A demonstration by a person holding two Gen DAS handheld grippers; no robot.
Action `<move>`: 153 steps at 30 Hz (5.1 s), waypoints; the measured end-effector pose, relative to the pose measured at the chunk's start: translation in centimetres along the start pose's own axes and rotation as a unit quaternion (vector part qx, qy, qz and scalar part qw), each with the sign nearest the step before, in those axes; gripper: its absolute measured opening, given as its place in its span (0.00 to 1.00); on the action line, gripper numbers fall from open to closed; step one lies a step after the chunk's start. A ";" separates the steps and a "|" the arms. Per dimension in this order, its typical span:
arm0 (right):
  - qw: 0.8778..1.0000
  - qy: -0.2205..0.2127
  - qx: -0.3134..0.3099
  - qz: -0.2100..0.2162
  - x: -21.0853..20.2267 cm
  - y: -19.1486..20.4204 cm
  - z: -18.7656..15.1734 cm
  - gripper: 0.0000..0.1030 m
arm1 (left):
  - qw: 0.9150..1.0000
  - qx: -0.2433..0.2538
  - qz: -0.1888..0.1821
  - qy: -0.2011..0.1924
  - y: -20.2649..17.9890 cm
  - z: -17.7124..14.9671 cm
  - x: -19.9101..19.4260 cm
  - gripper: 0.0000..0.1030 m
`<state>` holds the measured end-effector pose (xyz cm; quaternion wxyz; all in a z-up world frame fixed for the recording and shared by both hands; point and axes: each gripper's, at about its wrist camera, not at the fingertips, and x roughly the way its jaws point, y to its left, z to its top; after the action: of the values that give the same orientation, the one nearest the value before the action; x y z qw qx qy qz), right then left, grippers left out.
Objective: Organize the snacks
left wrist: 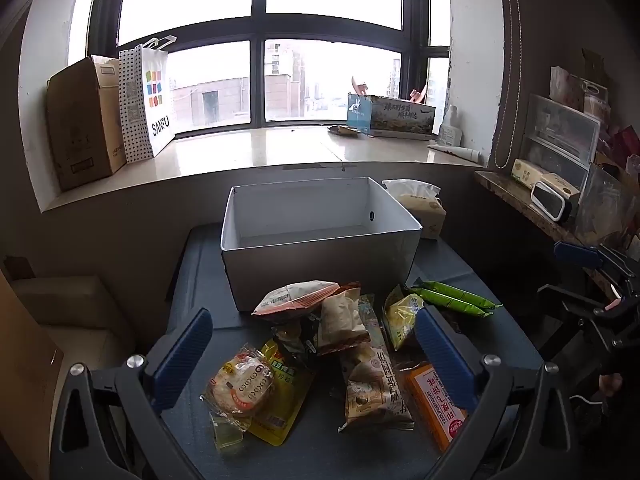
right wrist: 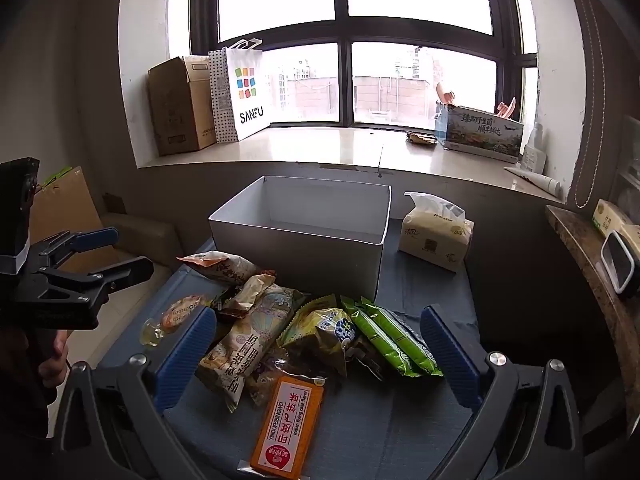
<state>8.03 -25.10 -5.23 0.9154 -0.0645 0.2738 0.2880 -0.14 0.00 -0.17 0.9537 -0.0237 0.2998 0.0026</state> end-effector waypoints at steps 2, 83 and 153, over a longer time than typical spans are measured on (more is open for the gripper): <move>1.000 0.001 0.000 0.000 0.1 -0.2 -0.1 1.00 | 1.000 0.000 -0.004 0.000 0.0 0.0 0.0 1.00; 0.999 0.039 0.032 -0.013 1.5 -2.0 -2.7 1.00 | 0.991 -0.056 0.042 0.111 3.6 -1.2 18.5 0.43; 0.977 0.079 0.185 0.077 26.7 -6.7 13.6 0.68 | 0.998 -0.038 0.045 0.035 5.9 14.7 22.9 0.38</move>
<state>36.41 -13.72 -8.42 0.8620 0.1047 0.3980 0.2960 26.97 6.33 -1.46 0.9400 -0.0467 0.3333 0.0560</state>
